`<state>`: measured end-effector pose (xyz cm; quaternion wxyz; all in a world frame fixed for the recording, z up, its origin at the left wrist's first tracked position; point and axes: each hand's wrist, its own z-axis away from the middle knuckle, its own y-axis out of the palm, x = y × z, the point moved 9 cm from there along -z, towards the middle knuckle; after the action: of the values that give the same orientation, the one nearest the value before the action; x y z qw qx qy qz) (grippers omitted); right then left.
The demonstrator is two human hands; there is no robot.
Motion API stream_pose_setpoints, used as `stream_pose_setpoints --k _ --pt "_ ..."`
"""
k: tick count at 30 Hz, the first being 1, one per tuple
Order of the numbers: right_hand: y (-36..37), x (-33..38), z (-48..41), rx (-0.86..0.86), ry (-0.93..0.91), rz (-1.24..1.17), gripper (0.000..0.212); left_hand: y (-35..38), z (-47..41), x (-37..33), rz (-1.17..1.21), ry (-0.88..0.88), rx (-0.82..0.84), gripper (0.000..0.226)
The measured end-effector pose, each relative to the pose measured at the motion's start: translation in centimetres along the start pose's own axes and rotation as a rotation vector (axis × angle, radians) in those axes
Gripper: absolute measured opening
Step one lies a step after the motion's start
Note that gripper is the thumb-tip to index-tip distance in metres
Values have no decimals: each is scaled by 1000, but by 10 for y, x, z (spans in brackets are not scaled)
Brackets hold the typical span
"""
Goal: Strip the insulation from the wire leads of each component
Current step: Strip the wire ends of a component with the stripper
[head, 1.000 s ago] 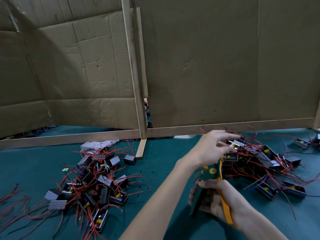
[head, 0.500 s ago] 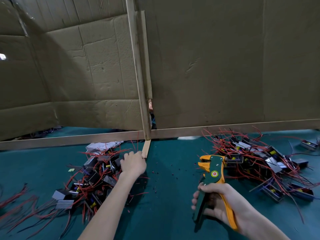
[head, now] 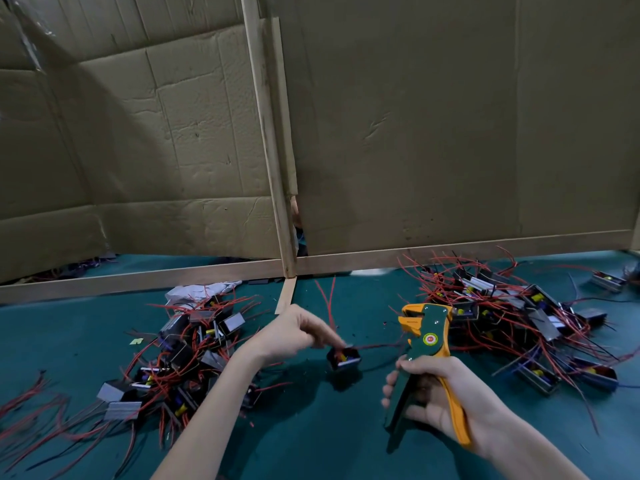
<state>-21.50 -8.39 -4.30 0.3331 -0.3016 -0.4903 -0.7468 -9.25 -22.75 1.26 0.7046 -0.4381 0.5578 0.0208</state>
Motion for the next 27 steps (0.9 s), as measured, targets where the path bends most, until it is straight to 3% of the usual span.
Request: stream_pose_setpoints --k 3,6,11,16,20,22,24,25,27 --pt "-3 2 -1 -15 -8 4 16 -6 5 9 -180 -134 14 52" --pt "-6 5 -2 -26 -13 -11 14 -26 8 8 -381 -233 -88 55" --pt "-9 11 -1 -42 -28 -26 23 -41 15 -24 -788 -291 -293 30" --pt "-9 11 0 -46 -28 -34 23 -36 20 -34 -993 -353 -382 19" --pt "-9 9 0 -46 -21 -37 24 -42 30 -38 -1092 -427 -471 31" --pt "-10 9 0 -50 -20 -44 25 -46 31 -55 -1057 -281 -617 41" --pt "-11 9 -1 -59 -21 -57 26 -42 31 -76 -802 8 -726 39" --pt "-11 9 -1 -62 -22 -64 27 -40 29 -83 -594 114 -692 31" --pt "-11 9 0 -63 -22 -67 28 -25 21 -82 -273 151 -487 20"
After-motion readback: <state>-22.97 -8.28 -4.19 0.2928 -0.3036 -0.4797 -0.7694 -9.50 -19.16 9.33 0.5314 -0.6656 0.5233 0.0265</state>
